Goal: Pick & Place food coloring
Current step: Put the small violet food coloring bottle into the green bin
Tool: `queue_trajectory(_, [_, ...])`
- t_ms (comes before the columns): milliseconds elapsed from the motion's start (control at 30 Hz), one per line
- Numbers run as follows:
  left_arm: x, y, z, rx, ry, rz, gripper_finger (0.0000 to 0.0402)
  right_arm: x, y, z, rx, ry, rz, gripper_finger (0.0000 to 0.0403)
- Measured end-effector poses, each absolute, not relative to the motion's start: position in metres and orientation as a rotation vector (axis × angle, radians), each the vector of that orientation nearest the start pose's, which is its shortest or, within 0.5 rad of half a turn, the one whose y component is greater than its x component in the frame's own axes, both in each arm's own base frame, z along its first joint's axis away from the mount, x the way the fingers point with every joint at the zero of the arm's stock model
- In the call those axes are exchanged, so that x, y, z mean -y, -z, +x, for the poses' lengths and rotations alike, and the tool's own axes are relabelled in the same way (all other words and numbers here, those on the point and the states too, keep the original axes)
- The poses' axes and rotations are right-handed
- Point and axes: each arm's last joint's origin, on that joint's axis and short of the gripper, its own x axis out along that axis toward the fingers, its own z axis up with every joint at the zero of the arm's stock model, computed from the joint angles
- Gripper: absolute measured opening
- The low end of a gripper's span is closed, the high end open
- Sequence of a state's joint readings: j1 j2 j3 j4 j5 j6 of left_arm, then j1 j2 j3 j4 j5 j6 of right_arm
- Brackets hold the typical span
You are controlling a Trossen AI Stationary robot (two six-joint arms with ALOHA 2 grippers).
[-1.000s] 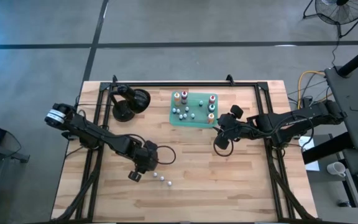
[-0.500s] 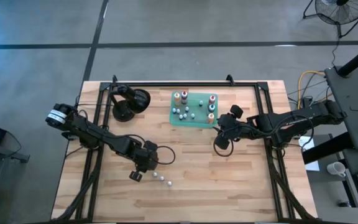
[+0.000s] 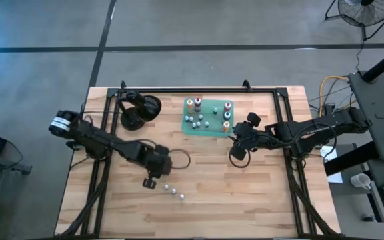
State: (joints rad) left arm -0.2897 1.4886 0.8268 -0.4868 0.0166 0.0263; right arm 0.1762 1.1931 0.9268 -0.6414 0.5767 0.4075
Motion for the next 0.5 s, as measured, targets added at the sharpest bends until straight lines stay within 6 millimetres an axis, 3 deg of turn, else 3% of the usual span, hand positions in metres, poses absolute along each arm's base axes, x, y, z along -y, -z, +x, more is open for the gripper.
queue_trajectory(167, [0.043, -0.195, 0.269, -1.163, 0.168, 0.103, 0.0043, -0.025, -0.270, 0.231, -0.753, 0.535, 0.043, 0.0182])
queue_trajectory(333, [0.001, -0.246, 0.290, -1.044, 0.053, 0.049, 0.0042, -0.025, -0.270, 0.231, -0.753, 0.536, 0.045, 0.0182])
queue_trajectory(500, [-0.053, -0.292, 0.299, -0.954, -0.125, 0.001, 0.0042, -0.025, -0.270, 0.230, -0.753, 0.536, 0.045, 0.0182])
